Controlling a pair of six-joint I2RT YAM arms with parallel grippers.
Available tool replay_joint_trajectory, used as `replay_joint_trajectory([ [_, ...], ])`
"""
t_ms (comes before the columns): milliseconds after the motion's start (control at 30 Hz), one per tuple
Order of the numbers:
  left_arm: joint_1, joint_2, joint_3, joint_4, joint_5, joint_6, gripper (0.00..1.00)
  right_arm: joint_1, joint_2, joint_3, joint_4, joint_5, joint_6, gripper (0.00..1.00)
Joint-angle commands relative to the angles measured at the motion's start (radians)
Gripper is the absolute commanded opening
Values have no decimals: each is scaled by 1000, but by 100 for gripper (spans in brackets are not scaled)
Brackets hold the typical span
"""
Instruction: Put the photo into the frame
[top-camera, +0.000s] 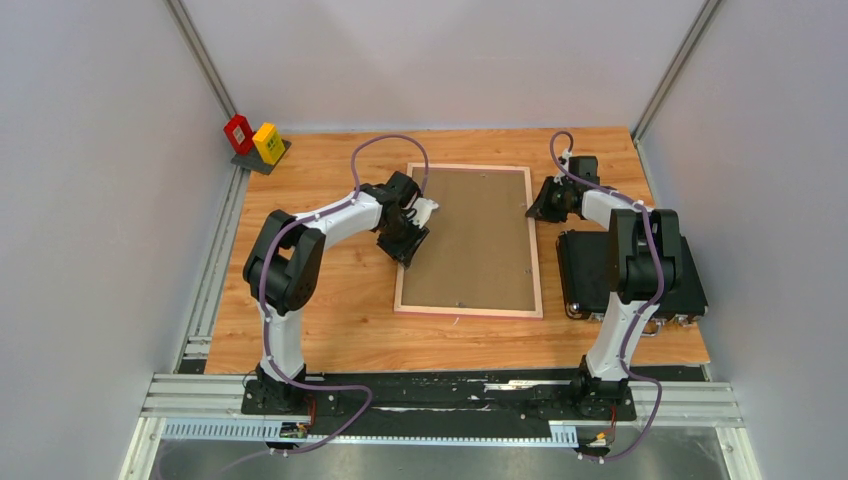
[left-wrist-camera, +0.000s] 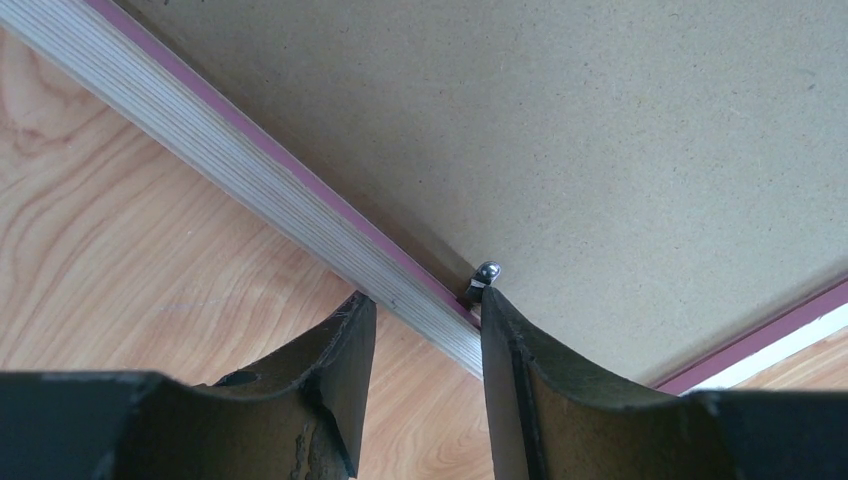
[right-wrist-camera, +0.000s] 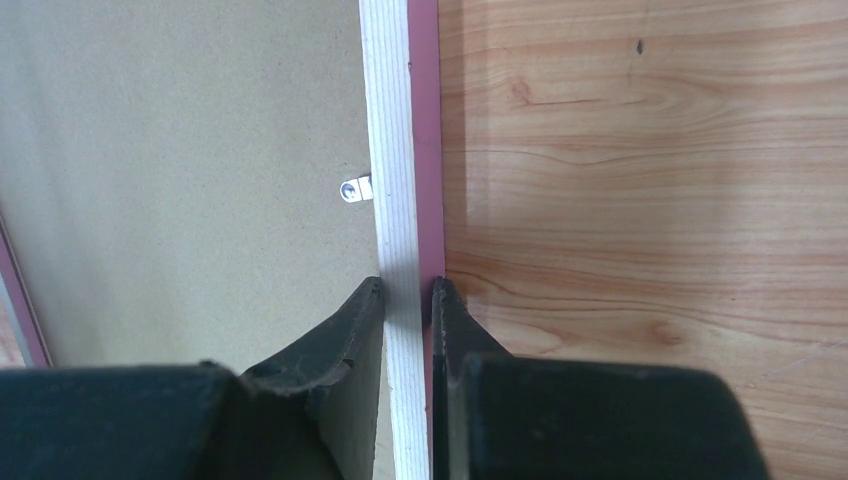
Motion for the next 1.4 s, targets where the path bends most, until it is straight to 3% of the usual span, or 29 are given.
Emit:
replay_joint_trajectory([
  [0, -3, 11, -9, 24, -14, 8, 47, -12, -8, -6, -20, 1, -4, 0],
  [467, -5, 4, -11, 18, -12, 13, 42, -12, -7, -4, -21, 0, -5, 0],
  [533, -4, 1, -10, 17, -13, 13, 49, -12, -7, -4, -22, 0, -4, 0],
  [633, -3, -8, -6, 15, -18, 10, 72, -12, -7, -5, -22, 0, -4, 0],
  [767, -3, -25, 16, 7, -31, 6, 85, -12, -8, -5, -22, 0, -4, 0],
  [1033, 31, 0, 145, 20, -99, -27, 88, -13, -10, -7, -22, 0, -5, 0],
  [1367, 129, 229, 520, -5, -129, -204, 88, -12, -9, -7, -22, -2, -4, 0],
])
